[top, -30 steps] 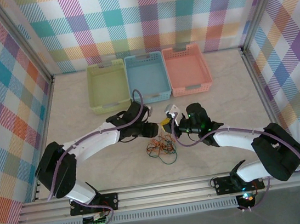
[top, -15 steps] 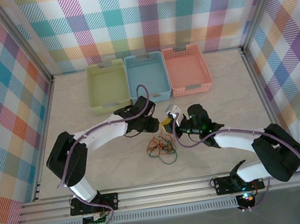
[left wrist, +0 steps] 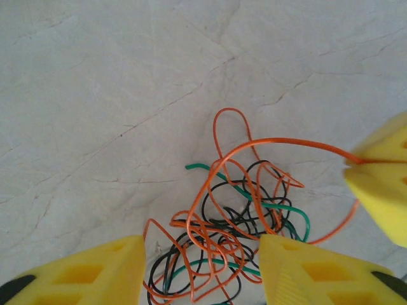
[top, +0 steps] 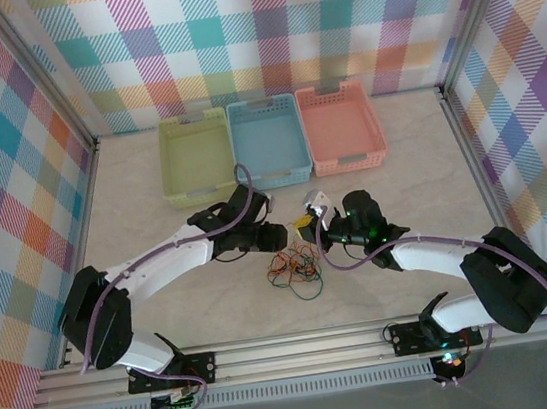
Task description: Untangle the cables
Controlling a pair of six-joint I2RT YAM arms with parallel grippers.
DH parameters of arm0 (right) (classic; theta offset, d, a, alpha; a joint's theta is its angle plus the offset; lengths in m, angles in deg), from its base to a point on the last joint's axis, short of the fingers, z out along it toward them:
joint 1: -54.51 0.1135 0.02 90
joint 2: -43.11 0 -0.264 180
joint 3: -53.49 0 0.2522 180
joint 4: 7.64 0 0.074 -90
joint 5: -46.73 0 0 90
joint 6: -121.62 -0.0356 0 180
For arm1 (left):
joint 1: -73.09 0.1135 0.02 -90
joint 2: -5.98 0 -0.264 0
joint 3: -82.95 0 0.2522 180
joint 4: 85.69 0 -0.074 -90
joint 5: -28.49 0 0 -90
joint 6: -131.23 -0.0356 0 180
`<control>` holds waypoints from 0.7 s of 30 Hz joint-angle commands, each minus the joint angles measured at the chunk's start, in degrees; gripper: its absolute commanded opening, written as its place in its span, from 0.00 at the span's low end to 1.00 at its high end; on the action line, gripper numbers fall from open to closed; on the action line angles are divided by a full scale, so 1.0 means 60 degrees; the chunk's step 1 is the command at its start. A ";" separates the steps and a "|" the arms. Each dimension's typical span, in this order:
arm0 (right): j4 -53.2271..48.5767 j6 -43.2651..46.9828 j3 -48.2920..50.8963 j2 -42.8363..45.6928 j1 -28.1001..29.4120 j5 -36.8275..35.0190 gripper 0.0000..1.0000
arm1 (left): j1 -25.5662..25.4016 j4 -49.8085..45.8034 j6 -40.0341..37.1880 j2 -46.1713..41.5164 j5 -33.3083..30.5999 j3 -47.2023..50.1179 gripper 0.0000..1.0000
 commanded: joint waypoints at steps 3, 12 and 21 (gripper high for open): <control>0.0354 -0.0158 0.0061 0.0116 0.0066 0.0096 0.00 | -0.0106 -0.0054 -0.0309 0.0056 0.0151 -0.0025 0.60; 0.0630 -0.0260 0.0078 -0.0016 0.0069 0.0124 0.00 | -0.0146 0.1031 -0.3779 -0.0425 -0.0666 -0.0010 0.63; 0.0722 -0.0216 0.0133 0.0033 0.0064 0.0179 0.00 | -0.0143 0.3055 -0.6150 -0.0611 -0.0106 0.1099 0.66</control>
